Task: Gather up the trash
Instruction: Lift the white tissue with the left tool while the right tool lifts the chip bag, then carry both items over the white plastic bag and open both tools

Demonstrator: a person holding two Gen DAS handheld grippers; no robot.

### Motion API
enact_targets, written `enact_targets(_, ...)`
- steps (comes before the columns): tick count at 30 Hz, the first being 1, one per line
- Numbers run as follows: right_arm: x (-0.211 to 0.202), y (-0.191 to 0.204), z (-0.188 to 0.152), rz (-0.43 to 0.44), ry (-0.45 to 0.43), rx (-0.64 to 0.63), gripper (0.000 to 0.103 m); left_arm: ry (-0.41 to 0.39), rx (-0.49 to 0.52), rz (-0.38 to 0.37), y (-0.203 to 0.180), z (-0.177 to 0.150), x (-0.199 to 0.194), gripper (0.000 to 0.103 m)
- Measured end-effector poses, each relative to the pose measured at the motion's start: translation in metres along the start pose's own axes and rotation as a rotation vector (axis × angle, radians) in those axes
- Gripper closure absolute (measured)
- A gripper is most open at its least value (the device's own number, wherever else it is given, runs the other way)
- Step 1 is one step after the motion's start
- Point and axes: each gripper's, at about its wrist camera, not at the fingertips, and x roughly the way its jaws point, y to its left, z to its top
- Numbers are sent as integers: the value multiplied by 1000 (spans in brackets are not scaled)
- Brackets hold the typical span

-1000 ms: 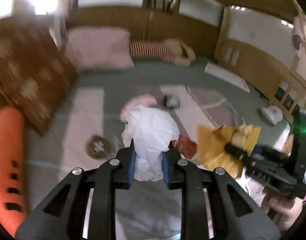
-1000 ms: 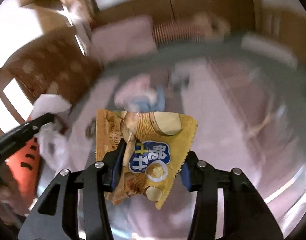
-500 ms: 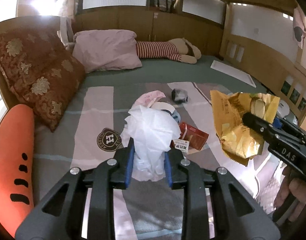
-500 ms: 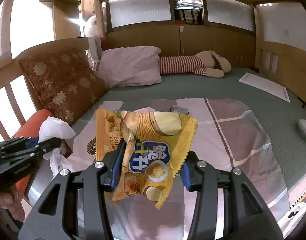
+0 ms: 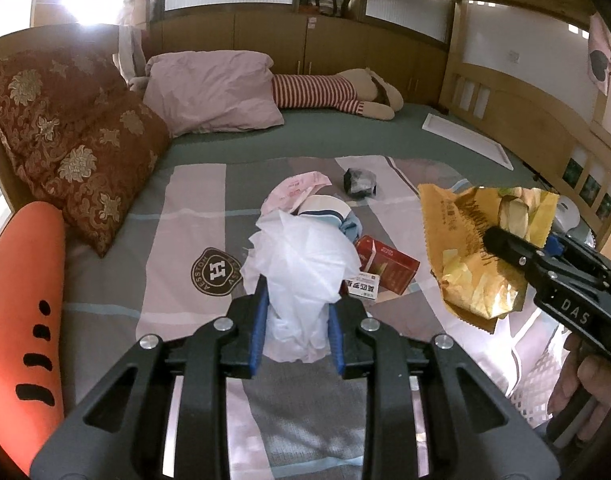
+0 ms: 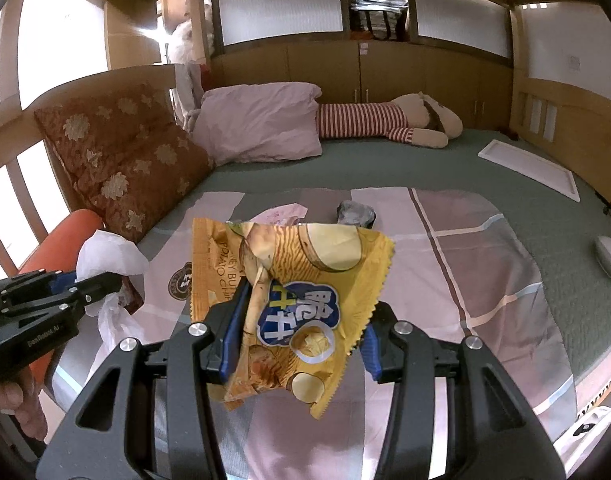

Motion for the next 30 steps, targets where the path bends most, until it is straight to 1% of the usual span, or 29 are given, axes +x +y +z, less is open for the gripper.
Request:
enact_targets(14,2,-1,0,1,5,-4,55,2,-6,3,0,-3,1,76)
enact_targets(19,1,-3,0,-4,0,2,55,10,-11,-5,3,-4,4,76)
enact_targets(21,-5,-7,-2,-13,-15,16,55,13,-16,-16,3,-4,6,76)
enact_targets(23,-20,-18,-6,-34,-45,44,55,19,-12,-35,0,-5,8,76)
enact_targets(26,-61,-54,-16,-37,-111,171,54,21,1,-60,-7,-5,8,76)
enact_targets(28,-92,-81,-29,-70,-157,249,53,22,17,-73,-13,-6,7,76)
enact_targets(30,-128,-113,-52,-137,-183,317,53,26,29,-85,-18,-8,6,76)
